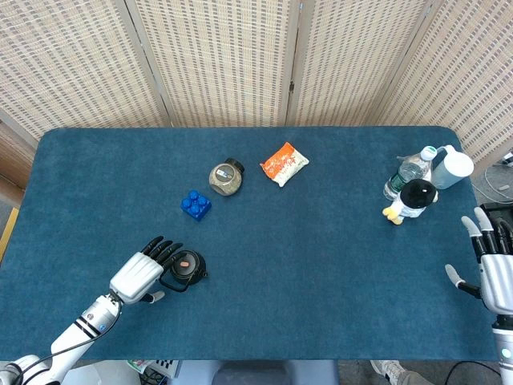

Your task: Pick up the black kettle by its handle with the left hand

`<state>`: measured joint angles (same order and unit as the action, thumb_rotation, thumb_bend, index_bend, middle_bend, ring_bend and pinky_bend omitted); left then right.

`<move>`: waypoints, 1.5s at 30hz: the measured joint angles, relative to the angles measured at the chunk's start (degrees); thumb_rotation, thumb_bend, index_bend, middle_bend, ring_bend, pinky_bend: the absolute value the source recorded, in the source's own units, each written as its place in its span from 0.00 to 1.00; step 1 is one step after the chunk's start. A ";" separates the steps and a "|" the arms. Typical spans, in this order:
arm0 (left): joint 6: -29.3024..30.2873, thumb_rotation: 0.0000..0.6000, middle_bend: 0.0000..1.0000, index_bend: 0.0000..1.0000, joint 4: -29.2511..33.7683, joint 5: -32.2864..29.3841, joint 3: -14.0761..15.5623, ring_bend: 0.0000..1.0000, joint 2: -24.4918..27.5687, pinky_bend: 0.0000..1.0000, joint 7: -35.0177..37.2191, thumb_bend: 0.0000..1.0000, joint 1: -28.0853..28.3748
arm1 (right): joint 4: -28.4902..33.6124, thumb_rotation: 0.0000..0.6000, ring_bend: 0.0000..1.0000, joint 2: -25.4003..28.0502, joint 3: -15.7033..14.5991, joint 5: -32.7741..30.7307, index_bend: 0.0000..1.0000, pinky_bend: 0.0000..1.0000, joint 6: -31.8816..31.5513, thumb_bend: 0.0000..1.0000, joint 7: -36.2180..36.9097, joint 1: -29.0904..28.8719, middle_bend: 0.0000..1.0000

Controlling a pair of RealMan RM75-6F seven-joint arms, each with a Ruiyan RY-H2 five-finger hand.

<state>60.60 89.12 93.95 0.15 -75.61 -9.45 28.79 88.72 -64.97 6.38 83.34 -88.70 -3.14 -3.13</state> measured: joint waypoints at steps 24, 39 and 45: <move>-2.89 1.00 0.05 0.13 -5.18 -6.30 -2.75 0.07 -0.06 0.03 5.26 0.17 4.07 | -0.78 1.00 0.00 -0.45 0.14 -0.23 0.02 0.00 -0.06 0.25 0.69 0.47 0.00; 4.13 1.00 0.23 0.33 -2.33 0.39 1.25 0.22 2.62 0.00 5.72 0.17 1.55 | 1.56 1.00 0.00 2.31 1.75 1.21 0.02 0.00 -1.33 0.25 0.89 -0.33 0.00; 5.00 1.00 0.31 0.39 -1.48 1.19 2.07 0.30 2.63 0.00 5.16 0.17 0.99 | 2.73 1.00 0.00 3.22 2.12 1.61 0.02 0.00 -0.66 0.25 -0.44 -1.27 0.01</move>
<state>65.60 87.64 95.14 2.22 -72.98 -4.29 29.79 91.45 -61.75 8.50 84.95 -89.36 -3.58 -4.39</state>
